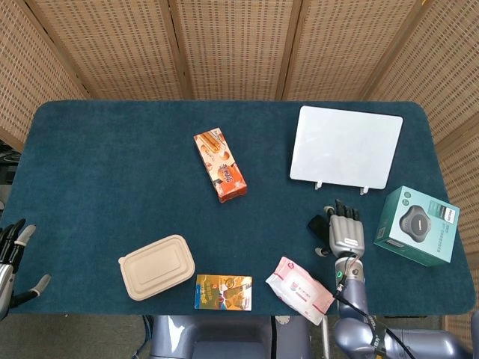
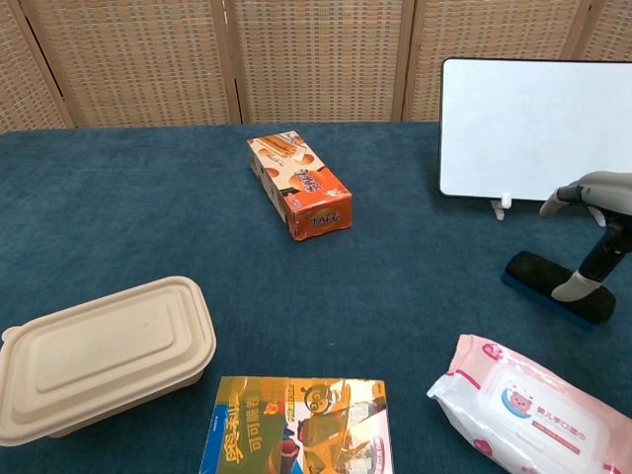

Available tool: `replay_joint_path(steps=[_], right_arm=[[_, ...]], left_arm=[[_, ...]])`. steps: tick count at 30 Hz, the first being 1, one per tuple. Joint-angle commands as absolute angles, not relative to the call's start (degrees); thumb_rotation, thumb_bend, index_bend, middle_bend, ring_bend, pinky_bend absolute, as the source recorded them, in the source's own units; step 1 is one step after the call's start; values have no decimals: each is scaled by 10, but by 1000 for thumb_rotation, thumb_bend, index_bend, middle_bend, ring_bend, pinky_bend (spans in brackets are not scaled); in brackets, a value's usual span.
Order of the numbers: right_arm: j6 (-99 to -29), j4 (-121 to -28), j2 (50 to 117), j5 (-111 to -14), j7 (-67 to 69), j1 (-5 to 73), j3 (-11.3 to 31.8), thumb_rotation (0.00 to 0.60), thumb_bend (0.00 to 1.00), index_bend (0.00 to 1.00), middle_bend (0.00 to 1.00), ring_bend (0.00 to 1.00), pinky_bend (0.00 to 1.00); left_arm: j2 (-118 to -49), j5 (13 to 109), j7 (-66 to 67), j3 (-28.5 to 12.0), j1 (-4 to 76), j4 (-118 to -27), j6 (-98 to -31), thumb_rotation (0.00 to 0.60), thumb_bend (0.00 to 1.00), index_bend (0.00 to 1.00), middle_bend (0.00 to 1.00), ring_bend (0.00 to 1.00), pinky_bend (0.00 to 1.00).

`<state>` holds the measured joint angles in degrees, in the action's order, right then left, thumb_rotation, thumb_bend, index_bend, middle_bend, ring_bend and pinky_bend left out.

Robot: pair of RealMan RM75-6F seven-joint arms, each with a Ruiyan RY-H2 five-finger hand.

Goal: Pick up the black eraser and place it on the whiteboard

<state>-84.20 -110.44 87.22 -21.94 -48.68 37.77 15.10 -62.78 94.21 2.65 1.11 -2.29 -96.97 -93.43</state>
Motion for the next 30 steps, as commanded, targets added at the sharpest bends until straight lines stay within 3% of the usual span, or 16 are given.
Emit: replay_joint_path(steps=[1,30], right_arm=[[-829,-1097,875,-222,-478,377,149,600,105,165,0,0,0],[-764,-1015,886,-212,-454,379,139,600,107,189,0,0,0]], left_arm=[[-628,944,27,12,-23,-970,-936,600,250,0,0,0,0],[-633,945,35,13,-22,-969,-934,600,250,0,0,0,0]])
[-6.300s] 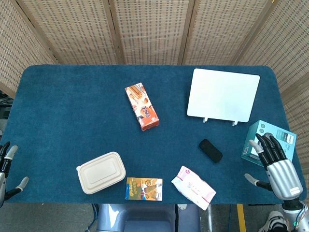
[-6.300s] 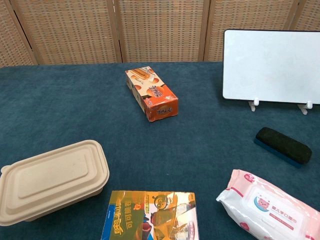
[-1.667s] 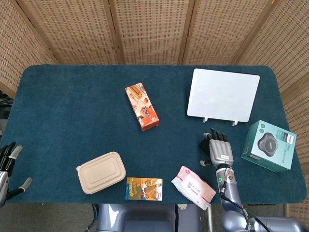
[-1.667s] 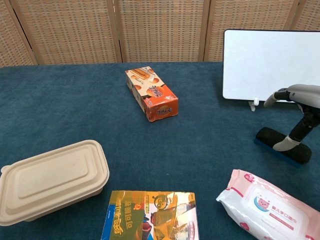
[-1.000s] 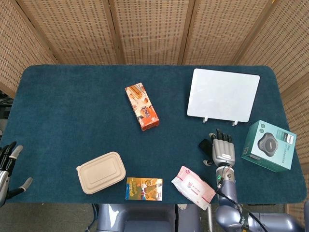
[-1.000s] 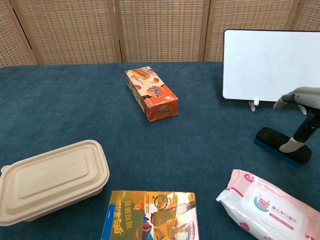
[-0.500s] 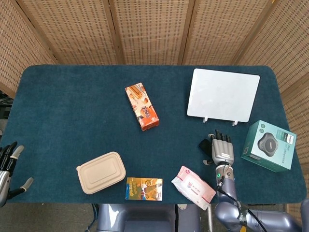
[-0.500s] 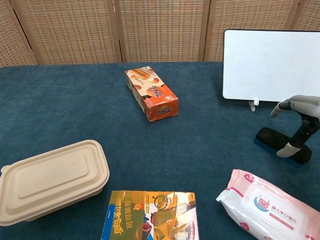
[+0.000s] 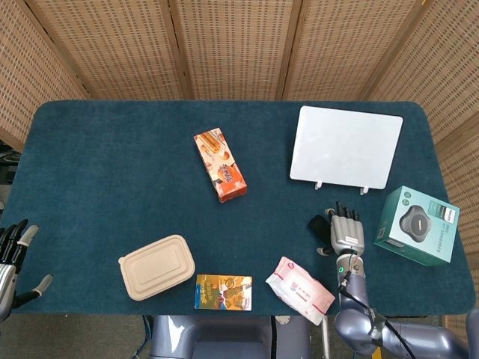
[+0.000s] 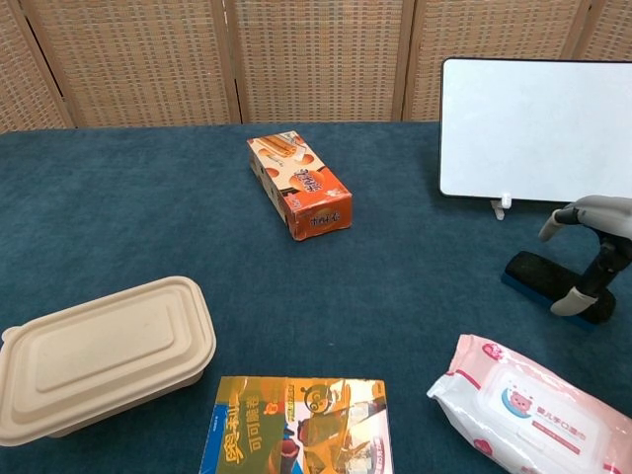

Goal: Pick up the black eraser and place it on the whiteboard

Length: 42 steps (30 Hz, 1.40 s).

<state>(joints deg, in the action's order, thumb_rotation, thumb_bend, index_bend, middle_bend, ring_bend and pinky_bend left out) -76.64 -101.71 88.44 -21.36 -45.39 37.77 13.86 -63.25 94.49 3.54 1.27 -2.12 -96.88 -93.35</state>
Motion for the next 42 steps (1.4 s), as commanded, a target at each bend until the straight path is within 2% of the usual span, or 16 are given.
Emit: replay_joint_path(steps=[1,42], right_arm=[[-763,-1015,886,-211,-453,379,140,600,107,189,0,0,0],[-713,-943,897,-213,-418,369,127,600,131,253,0,0,0]], left_arm=[[-633,945,34,13,-22,-969,-935,600,250,0,0,0,0],[-636,947,41,14,-22,-968,-936,600,250,0,0,0,0]])
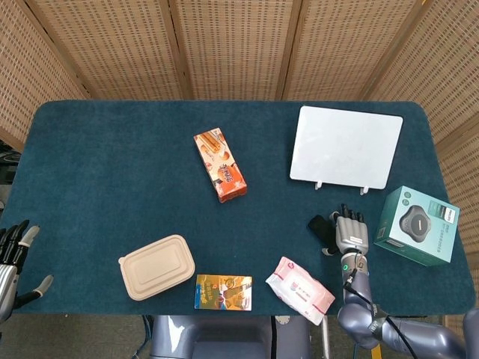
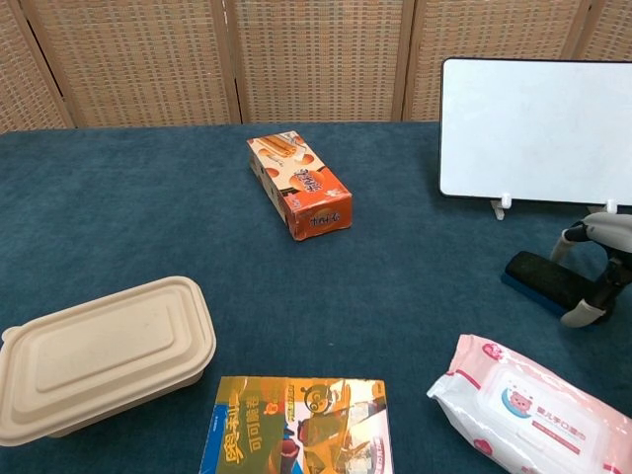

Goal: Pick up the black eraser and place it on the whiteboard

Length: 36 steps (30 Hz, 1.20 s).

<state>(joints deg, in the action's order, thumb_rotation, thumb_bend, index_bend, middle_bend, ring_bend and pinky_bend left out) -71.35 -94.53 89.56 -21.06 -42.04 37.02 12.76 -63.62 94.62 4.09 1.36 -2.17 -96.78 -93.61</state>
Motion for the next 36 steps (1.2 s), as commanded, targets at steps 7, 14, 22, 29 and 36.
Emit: replay_joint_path(steps=[7,14,22,29,36], right_arm=[[-711,-942,898,-219,-414,368,127,600,146,276,0,0,0],[-715,-943,899,-224,-414,368,127,600,156,307,0,0,0],[-714,-939,902,-228,-412,366,126,600,156,324,0,0,0],[-717,-936,904,-237,-409,364,126,600,156,367,0,0,0],[-720,-932,907,-245,-406,361,125,600,180,413,0,0,0]], left_arm=[[-636,945,41,13,-22,-968,-937,600,250,0,0,0,0],[-631,938,31,9,-23,-969,-940,600,250,0,0,0,0],[-632,940,32,10,-23,-969,-940,600,250,0,0,0,0],[-632,942,34,11,-23,-968,-939,600,250,0,0,0,0],[-633,942,34,11,-23,-968,-940,600,250,0,0,0,0]])
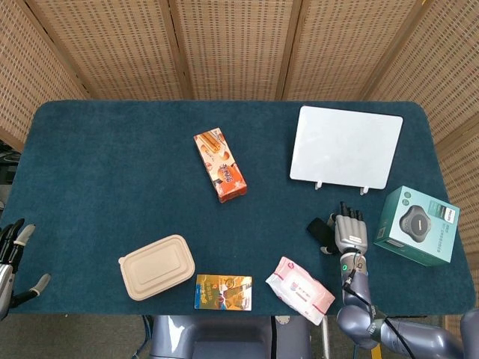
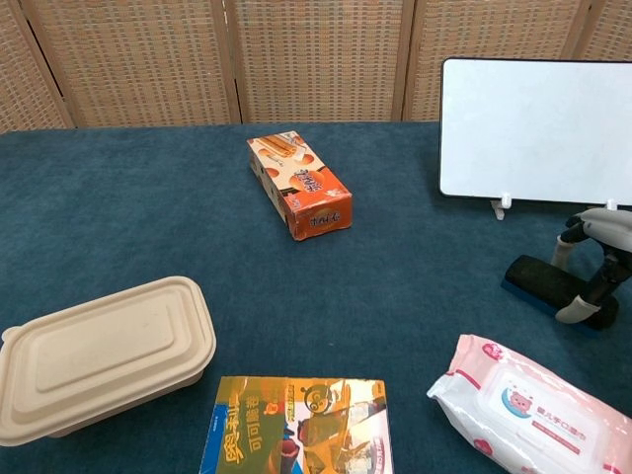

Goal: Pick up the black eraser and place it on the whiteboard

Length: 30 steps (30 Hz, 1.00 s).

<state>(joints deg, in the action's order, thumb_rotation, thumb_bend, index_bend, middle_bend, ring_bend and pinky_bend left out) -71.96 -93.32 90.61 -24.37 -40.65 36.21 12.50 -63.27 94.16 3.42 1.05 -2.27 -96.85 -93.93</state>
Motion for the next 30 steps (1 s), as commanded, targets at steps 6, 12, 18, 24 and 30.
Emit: replay_joint_path(steps=[6,12,18,24,30], right_arm=[[-721,-931,909,-250,-403,359,125,600,183,416,0,0,0],[-724,-936,906,-259,-400,357,128,600,191,421,0,0,0],[-730,-945,900,-271,-397,356,132,600,194,423,0,0,0],[-744,-968,891,-289,-395,356,139,600,194,429,0,0,0],[-755,-989,882,-314,-380,355,151,600,196,430,0,0,0]], left_arm=[[-632,942,34,10,-23,-968,-940,600,250,0,0,0,0],[-632,942,34,11,-23,-969,-940,600,250,0,0,0,0],[-632,944,35,11,-23,-969,-940,600,250,0,0,0,0],[-633,945,35,11,-24,-968,-942,600,250,0,0,0,0],[-632,946,34,12,-24,-969,-944,600,250,0,0,0,0]])
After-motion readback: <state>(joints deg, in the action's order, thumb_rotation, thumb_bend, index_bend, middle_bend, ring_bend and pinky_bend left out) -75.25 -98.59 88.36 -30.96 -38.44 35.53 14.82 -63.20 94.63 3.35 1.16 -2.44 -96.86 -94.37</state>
